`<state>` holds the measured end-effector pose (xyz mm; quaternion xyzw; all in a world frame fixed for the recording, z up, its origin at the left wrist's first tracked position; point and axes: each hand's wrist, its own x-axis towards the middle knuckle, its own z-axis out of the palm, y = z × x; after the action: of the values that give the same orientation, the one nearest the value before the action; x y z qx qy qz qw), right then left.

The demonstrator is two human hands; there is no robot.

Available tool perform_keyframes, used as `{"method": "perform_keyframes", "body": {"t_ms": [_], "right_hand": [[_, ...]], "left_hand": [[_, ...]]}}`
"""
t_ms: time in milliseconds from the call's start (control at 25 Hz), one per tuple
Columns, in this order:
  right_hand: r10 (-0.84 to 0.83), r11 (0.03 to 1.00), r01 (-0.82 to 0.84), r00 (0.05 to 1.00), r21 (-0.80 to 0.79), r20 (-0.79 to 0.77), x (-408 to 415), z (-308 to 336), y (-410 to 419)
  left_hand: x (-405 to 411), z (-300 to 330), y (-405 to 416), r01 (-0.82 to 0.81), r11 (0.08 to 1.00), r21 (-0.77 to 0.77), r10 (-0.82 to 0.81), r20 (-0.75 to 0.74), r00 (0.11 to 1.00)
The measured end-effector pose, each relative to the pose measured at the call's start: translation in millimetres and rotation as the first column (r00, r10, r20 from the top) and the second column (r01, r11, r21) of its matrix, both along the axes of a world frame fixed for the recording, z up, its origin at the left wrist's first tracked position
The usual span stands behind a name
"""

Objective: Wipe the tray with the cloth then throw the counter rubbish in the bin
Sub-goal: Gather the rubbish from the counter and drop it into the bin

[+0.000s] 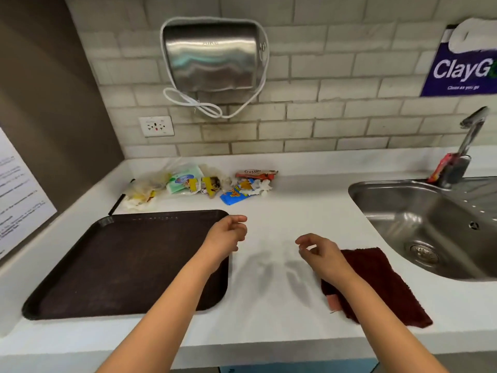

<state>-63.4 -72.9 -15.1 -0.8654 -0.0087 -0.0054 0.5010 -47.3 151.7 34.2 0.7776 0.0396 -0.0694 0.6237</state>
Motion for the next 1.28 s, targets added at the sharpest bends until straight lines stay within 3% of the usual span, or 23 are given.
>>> {"method": "perform_keyframes", "body": {"t_ms": [280,560,760,960,1120,1280], "right_hand": [[-0.026,0.988,0.016,0.998,-0.156,-0.065,77.0,-12.1,37.7],[-0.066,0.945,0.052,0.997,-0.323,-0.034,150.1,-20.4,56.8],[-0.019,0.874,-0.007,0.999,-0.486,-0.049,209.5,-29.0,71.6],[-0.003,0.791,0.029,0.999,-0.612,0.044,273.4,-23.5,87.6],[-0.016,0.700,0.009,1.000,-0.714,-0.003,307.4,-37.4,94.9],[-0.076,0.706,0.044,0.997,-0.706,-0.014,320.8,-53.7,100.9]], "left_hand": [[103.3,-21.8,56.6,-0.080,0.992,0.095,0.083,-0.024,0.996],[207.7,-44.0,66.3,-0.029,0.966,0.257,0.024,0.023,0.999],[258.2,-75.6,61.2,0.167,0.829,0.534,-0.191,-0.012,0.982],[292.6,-91.4,53.4,0.152,0.669,0.728,-0.258,0.035,0.966],[308.9,-103.3,52.3,0.132,0.542,0.830,-0.291,0.038,0.956],[318.4,-107.1,46.7,0.121,0.559,0.820,-0.248,0.026,0.968]]}}
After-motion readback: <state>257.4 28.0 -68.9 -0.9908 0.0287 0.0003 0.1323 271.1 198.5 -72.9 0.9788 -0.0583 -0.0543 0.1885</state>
